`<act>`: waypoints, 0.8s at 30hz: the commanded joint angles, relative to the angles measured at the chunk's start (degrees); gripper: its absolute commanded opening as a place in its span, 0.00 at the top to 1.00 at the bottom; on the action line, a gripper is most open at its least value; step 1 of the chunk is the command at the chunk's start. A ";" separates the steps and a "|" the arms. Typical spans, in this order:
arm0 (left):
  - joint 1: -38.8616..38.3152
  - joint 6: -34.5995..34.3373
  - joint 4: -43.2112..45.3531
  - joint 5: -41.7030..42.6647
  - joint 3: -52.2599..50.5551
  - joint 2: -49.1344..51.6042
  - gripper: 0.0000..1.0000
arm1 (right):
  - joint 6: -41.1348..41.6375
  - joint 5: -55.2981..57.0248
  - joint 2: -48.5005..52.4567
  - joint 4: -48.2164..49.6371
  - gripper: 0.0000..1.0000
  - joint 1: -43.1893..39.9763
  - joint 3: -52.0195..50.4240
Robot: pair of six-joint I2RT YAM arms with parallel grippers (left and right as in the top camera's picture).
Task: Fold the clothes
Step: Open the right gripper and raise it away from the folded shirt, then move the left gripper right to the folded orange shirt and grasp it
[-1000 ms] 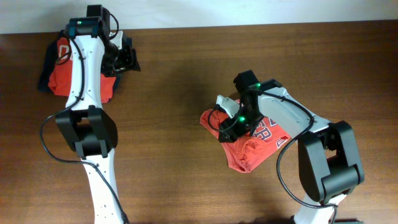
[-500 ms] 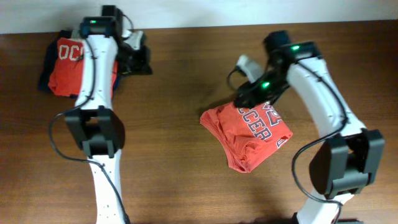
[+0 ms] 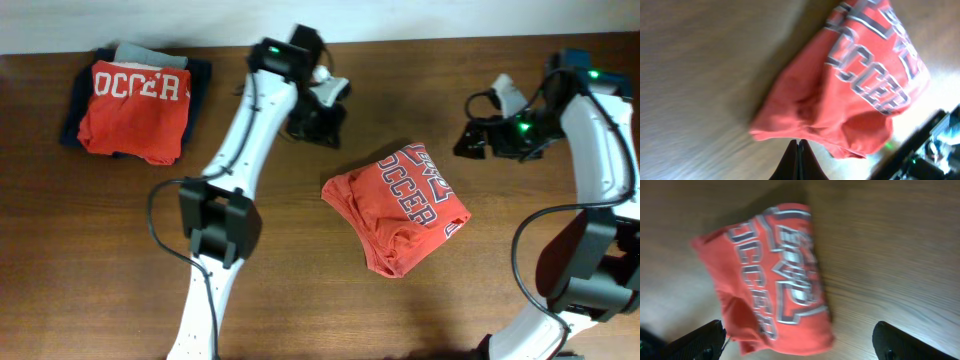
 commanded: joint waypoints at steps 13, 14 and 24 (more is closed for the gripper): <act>-9.42 4.61 -0.28 3.52 -4.37 0.63 1.00 | -0.37 2.32 -0.22 1.14 0.01 -5.16 0.70; -9.42 4.63 0.33 3.50 -5.68 0.74 1.00 | -0.39 2.32 -0.22 1.16 0.01 -5.18 0.70; -7.76 4.52 14.36 2.73 -22.03 0.87 1.00 | -0.39 2.32 -0.22 1.14 0.01 -5.18 0.70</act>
